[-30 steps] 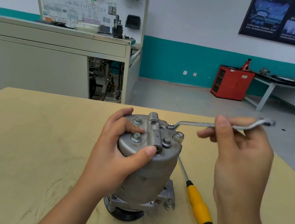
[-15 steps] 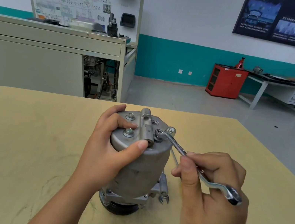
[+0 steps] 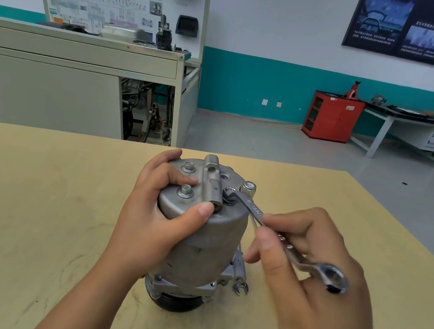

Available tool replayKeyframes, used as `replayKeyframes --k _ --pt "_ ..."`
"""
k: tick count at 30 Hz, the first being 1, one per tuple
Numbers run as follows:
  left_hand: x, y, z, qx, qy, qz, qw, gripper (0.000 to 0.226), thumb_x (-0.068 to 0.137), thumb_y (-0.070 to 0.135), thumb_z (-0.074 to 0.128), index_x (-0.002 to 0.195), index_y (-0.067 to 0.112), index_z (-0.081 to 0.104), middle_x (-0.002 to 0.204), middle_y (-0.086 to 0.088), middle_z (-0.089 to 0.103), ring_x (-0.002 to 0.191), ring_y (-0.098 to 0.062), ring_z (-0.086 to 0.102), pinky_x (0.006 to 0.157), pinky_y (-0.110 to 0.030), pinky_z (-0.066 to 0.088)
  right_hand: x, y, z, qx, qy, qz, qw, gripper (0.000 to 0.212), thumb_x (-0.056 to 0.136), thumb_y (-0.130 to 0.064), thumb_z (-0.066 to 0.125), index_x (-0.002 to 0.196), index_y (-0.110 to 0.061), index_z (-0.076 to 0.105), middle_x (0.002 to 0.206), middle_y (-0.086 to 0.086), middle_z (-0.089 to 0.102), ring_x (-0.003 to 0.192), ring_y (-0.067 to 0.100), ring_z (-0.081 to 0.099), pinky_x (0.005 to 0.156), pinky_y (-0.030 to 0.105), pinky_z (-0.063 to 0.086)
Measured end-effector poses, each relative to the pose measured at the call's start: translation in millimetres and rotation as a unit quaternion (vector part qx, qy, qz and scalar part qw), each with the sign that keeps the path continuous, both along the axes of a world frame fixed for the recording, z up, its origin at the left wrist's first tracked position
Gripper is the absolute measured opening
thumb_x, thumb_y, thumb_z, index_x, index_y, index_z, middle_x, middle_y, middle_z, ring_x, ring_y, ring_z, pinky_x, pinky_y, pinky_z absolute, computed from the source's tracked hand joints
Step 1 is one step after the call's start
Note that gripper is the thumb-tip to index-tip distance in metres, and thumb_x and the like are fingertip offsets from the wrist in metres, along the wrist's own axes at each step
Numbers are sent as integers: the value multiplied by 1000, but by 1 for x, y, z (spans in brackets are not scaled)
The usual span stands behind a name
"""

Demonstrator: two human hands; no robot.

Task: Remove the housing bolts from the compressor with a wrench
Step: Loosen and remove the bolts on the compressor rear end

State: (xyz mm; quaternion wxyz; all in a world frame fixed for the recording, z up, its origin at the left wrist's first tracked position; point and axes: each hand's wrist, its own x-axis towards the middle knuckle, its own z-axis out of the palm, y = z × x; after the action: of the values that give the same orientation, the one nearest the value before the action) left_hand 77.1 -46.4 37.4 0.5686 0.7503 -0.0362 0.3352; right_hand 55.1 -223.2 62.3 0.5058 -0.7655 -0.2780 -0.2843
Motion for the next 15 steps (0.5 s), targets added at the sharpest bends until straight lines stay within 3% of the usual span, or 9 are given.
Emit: replayKeyframes --k 2,4,7,10,12,15 --pt "0 -1 0 -1 2 -1 1000 41 55 54 64 84 26 60 137 12 46 125 5 44 95 -9 36 5 -6 1 80 69 61 993 10 83 -35 58 85 -26 55 65 -9 68 70 5 63 65 8 44" --pt "0 -1 0 -2 2 -2 1000 40 55 54 64 84 26 60 137 12 46 126 4 44 95 -9 35 16 -10 3 188 125 111 968 15 82 -24 65 87 -15 55 62 2 68 61 7 60 63 12 47" --pt "0 -1 0 -4 0 -3 1000 39 54 53 64 83 27 60 137 12 46 125 4 45 94 -7 34 39 -12 -1 314 215 130 916 12 84 -23 54 88 -12 54 59 5 65 62 13 57 64 21 48" --pt "-1 0 0 -4 0 -6 1000 37 55 53 64 82 28 59 137 12 47 124 5 45 92 -5 34 64 -2 -8 399 274 131 865 14 95 -12 48 85 -11 58 56 -5 61 57 6 56 64 23 47" --pt "-1 0 0 -4 -1 -8 1000 37 55 53 64 82 28 59 137 12 46 123 6 46 91 -5 34 79 7 -9 404 300 108 858 17 96 -15 51 83 -11 62 56 -8 60 56 3 55 63 22 46" --pt "-2 1 0 -5 -2 -9 1000 38 54 52 64 83 27 60 136 12 46 121 7 47 90 -5 34 102 21 -5 333 321 77 883 21 94 -19 56 77 -13 67 54 -11 56 56 4 49 61 20 43"
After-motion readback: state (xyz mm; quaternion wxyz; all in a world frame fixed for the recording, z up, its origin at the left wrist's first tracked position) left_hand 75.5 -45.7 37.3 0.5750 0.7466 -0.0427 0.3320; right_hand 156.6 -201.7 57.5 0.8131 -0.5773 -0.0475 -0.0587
